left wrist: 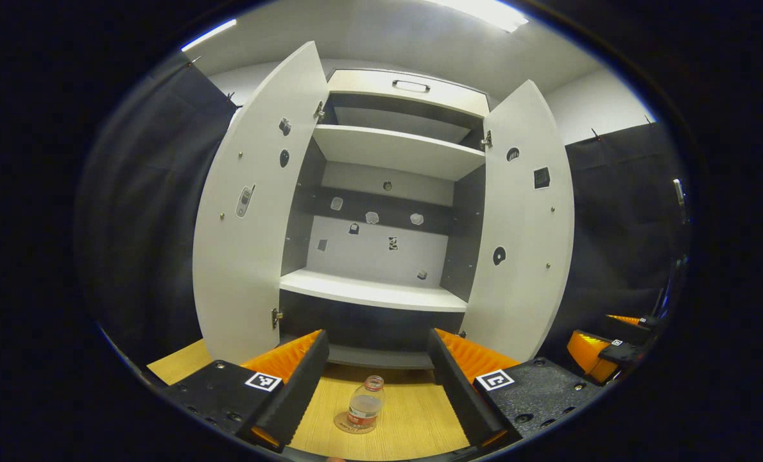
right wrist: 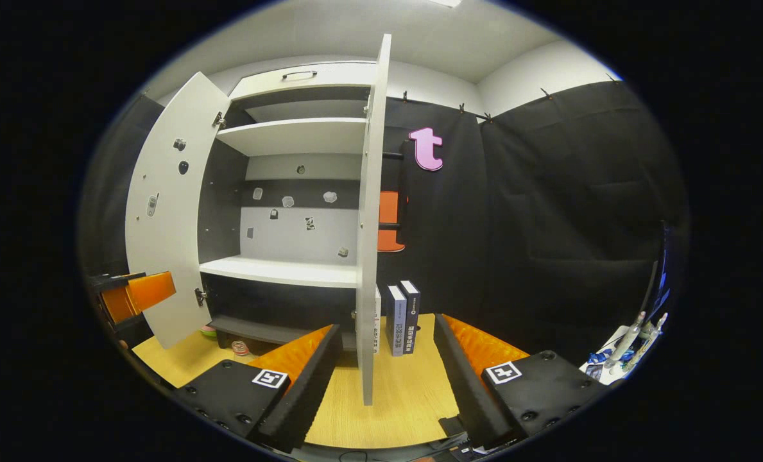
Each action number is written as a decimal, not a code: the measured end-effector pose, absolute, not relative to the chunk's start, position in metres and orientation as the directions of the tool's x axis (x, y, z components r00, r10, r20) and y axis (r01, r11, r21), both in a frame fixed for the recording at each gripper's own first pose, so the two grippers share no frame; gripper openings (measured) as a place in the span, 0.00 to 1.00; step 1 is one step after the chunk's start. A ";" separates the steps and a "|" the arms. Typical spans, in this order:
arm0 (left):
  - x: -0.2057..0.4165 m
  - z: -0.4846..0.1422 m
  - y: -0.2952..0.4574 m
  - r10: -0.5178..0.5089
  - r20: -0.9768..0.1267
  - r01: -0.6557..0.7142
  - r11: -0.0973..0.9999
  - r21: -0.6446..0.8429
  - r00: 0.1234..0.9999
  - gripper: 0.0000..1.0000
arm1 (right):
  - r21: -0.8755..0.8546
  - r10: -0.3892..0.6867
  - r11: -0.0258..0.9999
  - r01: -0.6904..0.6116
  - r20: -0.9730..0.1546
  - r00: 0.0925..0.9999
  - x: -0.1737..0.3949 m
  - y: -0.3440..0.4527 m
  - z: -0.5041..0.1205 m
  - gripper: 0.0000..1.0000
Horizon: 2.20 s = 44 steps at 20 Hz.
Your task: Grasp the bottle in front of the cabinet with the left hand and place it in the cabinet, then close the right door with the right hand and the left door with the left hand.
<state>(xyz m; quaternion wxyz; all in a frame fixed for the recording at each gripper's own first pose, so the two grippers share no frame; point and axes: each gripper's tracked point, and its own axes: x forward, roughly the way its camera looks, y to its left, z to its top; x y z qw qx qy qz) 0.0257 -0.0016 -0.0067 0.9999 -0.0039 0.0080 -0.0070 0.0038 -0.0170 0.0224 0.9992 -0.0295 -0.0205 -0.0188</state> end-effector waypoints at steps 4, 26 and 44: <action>0.035 -0.023 -0.004 0.000 -0.037 0.000 1.000 0.001 0.999 0.95 | -0.066 -0.020 0.998 0.023 0.046 0.999 0.010 -0.020 0.026 0.96; 0.094 -0.286 0.014 0.011 -0.453 -0.019 1.000 -0.015 0.892 0.96 | -0.103 -0.070 0.992 0.071 0.013 0.997 0.020 -0.053 0.021 0.96; 0.111 -0.305 0.009 0.005 -0.519 -0.008 1.000 -0.003 0.855 0.76 | -0.124 -0.121 0.985 0.117 -0.027 0.992 0.025 -0.078 0.006 0.96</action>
